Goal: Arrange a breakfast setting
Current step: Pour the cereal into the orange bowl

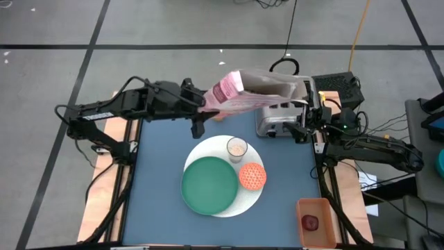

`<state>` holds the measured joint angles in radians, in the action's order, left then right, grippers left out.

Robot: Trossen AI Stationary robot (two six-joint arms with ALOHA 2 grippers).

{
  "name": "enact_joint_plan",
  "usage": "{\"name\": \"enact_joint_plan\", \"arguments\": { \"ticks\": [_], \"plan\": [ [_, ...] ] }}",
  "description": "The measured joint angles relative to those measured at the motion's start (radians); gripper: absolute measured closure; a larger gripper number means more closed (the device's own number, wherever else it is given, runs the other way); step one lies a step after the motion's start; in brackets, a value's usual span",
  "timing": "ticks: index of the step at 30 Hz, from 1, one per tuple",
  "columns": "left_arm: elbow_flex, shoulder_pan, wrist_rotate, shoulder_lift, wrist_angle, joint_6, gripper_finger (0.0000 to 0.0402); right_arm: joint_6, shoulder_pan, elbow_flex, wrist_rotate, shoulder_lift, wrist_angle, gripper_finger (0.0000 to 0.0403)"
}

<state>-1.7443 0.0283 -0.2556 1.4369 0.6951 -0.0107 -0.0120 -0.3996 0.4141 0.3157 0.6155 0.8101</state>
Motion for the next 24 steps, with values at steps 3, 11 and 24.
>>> {"name": "enact_joint_plan", "arguments": {
  "ticks": [3, 11, 24],
  "plan": [
    [0.000, -0.026, -0.037, 0.000, 0.005, -0.002, 0.0203, 0.000, 0.000, 0.000, 0.000, 0.000, 0.000, 0.0010],
    [0.000, -0.053, -0.070, 0.000, 0.002, 0.002, 0.0203, 0.000, 0.000, 0.000, 0.000, 0.000, 0.000, 0.0010],
    [0.000, -0.052, -0.069, 0.000, -0.047, 0.009, 0.0203, 0.000, 0.000, 0.000, 0.000, 0.000, 0.000, 0.0010]
  ]
}}
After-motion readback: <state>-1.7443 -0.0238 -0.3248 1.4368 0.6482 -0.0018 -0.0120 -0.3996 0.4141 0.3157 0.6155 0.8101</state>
